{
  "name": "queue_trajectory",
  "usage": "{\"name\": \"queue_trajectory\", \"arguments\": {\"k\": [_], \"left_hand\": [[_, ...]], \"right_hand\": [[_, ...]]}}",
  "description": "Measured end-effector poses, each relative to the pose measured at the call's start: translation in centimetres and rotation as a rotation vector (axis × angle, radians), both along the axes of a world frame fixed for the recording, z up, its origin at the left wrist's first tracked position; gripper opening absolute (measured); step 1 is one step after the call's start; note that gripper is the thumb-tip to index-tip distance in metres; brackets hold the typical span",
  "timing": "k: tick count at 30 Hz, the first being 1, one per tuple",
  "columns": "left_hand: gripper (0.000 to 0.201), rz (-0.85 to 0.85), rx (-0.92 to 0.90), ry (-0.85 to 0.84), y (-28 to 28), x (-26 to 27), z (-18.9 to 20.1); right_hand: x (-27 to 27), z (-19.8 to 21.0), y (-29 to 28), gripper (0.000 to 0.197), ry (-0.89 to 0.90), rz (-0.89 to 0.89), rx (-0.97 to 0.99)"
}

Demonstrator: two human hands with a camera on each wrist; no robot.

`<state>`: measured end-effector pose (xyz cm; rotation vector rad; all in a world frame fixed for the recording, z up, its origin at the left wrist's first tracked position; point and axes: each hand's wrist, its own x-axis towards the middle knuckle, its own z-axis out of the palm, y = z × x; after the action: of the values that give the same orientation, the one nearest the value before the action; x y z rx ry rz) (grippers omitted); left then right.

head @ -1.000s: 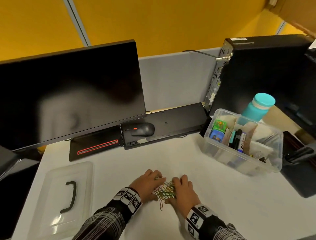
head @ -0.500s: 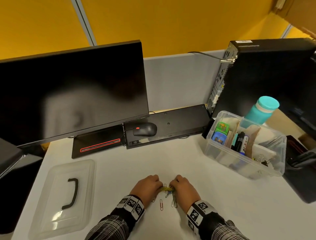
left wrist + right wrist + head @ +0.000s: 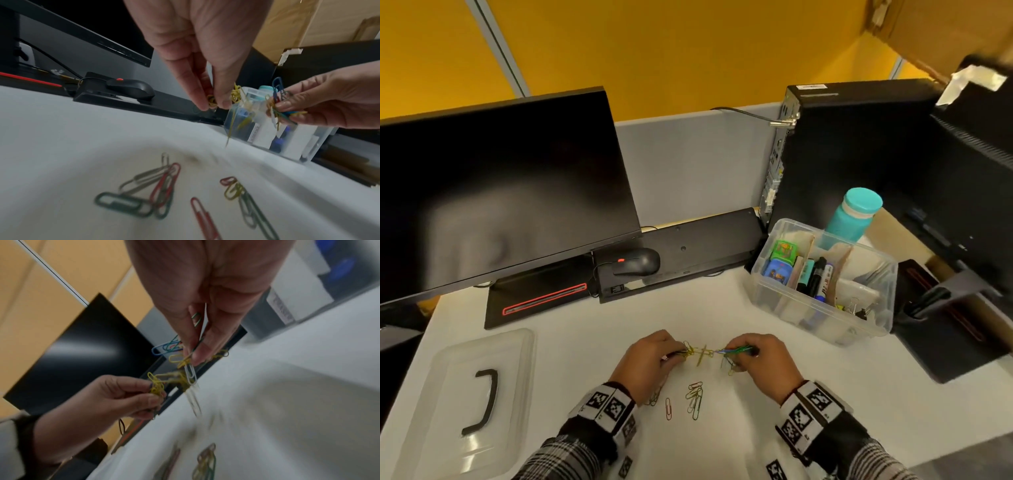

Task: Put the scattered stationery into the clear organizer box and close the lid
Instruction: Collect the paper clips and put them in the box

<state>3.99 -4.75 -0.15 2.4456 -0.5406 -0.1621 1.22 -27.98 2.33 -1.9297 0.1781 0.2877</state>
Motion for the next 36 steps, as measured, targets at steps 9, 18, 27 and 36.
{"name": "queue_trajectory", "arguments": {"k": [9, 18, 27, 36], "left_hand": [[0.020, -0.003, -0.021, 0.026, -2.6, -0.4, 0.3], [0.019, 0.026, 0.040, 0.057, -3.6, -1.1, -0.1], [0.021, 0.080, 0.065, 0.079, -4.3, -1.6, 0.4], [0.020, 0.086, 0.040, 0.057, -5.9, -0.8, 3.3]], "right_hand": [[1.2, 7.4, -8.2, 0.033, -0.147, -0.092, 0.025], [8.4, 10.5, -20.4, 0.010, -0.066, -0.309, -0.409], [13.8, 6.8, -21.3, 0.016, 0.110, 0.039, -1.009], [10.5, 7.0, -22.5, 0.036, -0.079, -0.125, -0.794]]}}
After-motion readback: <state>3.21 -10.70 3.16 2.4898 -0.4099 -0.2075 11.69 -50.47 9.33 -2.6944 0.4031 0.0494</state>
